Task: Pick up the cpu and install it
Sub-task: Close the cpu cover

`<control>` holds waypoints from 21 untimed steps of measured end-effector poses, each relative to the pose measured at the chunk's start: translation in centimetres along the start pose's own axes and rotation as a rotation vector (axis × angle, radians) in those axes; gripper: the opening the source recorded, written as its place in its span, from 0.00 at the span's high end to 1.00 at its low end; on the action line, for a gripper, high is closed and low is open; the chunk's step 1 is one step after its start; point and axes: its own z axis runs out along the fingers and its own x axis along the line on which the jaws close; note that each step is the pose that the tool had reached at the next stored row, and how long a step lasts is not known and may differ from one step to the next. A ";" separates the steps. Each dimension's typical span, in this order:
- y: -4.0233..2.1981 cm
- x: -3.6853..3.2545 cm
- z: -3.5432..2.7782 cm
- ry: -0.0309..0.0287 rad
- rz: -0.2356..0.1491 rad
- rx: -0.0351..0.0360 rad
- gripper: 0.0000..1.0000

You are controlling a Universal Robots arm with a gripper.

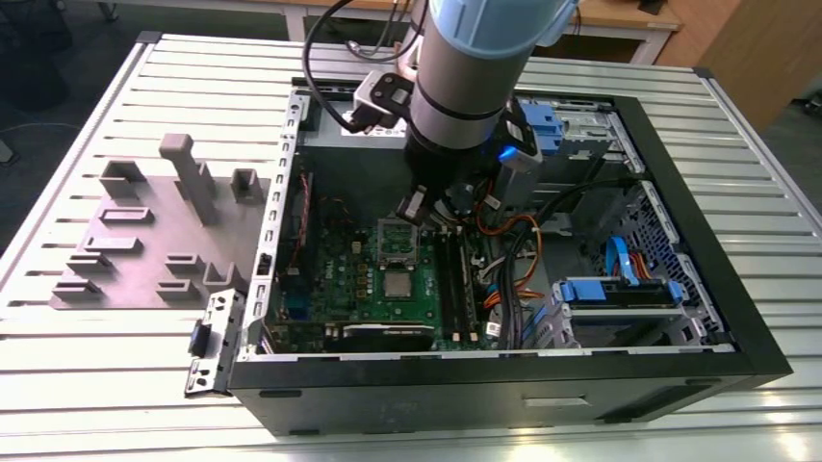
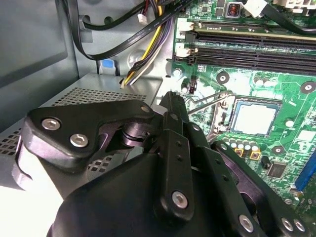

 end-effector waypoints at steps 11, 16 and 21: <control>0.10 0.00 -0.29 0.0011 -0.006 -0.0009 0.89; 0.04 0.20 -0.33 0.0011 -0.007 -0.0011 0.89; -0.12 0.53 -0.42 0.0012 -0.007 -0.0012 0.89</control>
